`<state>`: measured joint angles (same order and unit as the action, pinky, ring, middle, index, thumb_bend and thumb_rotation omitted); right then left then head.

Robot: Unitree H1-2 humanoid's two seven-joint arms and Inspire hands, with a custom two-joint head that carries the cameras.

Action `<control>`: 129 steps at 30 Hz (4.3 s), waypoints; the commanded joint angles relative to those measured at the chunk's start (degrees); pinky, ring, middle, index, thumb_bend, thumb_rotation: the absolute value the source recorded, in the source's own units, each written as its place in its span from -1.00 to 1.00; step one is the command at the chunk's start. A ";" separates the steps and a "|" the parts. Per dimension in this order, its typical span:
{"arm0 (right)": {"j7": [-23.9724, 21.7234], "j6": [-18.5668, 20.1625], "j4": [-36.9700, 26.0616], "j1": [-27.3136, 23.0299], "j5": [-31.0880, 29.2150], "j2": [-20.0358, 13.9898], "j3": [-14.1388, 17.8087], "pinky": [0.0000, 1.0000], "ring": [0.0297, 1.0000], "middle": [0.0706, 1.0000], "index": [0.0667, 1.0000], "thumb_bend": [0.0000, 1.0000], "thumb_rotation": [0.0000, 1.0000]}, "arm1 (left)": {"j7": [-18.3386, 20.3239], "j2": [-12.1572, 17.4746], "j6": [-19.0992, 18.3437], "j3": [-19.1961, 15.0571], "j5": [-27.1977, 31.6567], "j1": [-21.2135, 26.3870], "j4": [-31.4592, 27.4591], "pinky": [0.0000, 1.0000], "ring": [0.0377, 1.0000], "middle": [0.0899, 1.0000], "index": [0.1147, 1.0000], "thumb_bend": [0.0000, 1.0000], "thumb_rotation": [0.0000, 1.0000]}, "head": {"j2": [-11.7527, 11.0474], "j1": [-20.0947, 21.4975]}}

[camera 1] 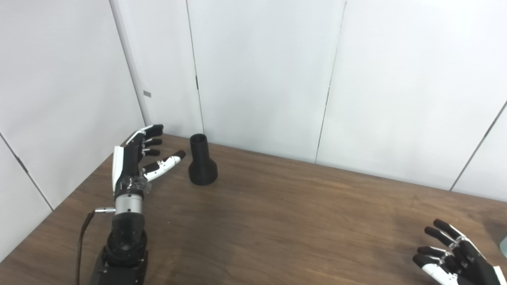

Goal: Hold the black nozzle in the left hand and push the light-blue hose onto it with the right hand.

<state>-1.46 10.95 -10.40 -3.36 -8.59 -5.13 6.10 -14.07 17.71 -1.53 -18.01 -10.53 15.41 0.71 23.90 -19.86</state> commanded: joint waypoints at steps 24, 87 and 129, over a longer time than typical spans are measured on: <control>0.40 3.18 -7.17 -0.66 -0.40 0.53 -0.02 -0.20 0.04 0.46 0.56 0.23 -1.00 | 9.18 5.66 -8.85 7.96 -0.11 7.83 6.16 0.98 1.00 1.00 1.00 0.94 -0.37 | 0.68 0.37; 0.85 7.76 -14.88 2.08 -1.19 2.12 -0.67 -0.15 0.21 0.66 0.70 -0.21 -1.00 | -0.66 3.54 3.50 19.14 -8.11 15.46 34.82 -0.16 -0.09 -0.14 -0.15 0.04 -1.00 | 4.75 4.09; -0.12 -11.33 1.52 -3.93 1.01 -0.82 0.96 -0.27 -0.07 0.28 0.39 0.69 -0.67 | 4.35 -10.67 28.22 40.55 -22.67 4.66 28.09 -0.30 -0.24 -0.19 -0.12 0.01 -1.00 | 12.20 28.33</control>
<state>-1.54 1.42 -6.61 -4.86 -7.65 -5.30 6.90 -8.01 9.11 25.66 20.91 -32.49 24.39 25.41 36.04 8.43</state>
